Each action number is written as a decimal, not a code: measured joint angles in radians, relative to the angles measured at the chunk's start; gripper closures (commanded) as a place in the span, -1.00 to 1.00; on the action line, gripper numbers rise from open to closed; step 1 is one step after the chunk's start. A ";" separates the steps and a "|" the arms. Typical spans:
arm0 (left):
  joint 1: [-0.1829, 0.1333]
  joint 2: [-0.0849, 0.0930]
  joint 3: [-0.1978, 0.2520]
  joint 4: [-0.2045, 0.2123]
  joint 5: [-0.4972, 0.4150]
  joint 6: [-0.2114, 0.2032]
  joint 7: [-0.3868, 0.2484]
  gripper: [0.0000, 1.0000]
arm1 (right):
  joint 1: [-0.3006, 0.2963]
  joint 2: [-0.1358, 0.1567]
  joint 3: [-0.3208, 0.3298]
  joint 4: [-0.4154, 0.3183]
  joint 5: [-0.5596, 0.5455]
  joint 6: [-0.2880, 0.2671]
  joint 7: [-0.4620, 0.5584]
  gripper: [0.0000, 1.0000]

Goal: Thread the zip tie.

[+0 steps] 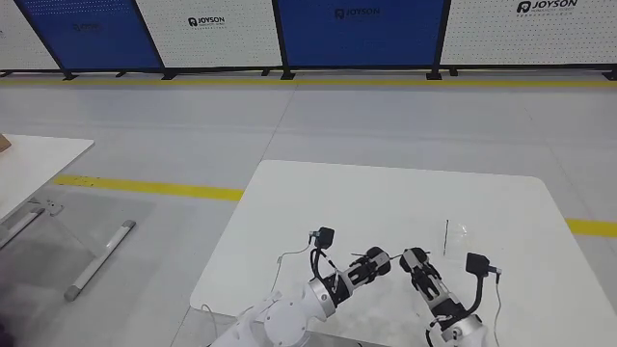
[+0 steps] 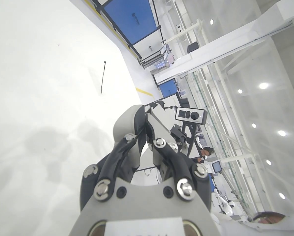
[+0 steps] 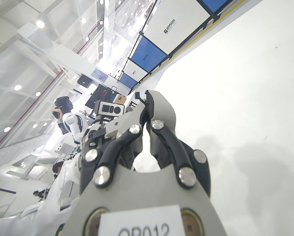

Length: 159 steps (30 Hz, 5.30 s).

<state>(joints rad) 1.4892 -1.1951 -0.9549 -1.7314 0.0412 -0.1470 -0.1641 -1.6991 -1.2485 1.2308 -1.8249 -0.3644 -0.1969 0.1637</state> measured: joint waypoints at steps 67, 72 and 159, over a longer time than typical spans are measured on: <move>-0.007 -0.009 0.000 0.024 -0.024 0.021 0.043 1.00 | -0.018 0.004 0.003 0.013 -0.021 -0.024 -0.040 0.24; -0.008 -0.010 0.001 0.023 -0.023 0.023 0.046 1.00 | -0.030 0.005 0.014 0.005 -0.012 -0.033 -0.051 0.62; 0.019 -0.005 -0.015 -0.001 -0.026 0.002 0.031 1.00 | -0.058 0.014 0.029 -0.024 0.012 -0.062 -0.058 1.00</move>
<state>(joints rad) 1.5084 -1.2002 -0.9696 -1.7325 0.0151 -0.1450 -0.1326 -1.7567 -1.2347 1.2597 -1.8489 -0.3524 -0.2589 0.1053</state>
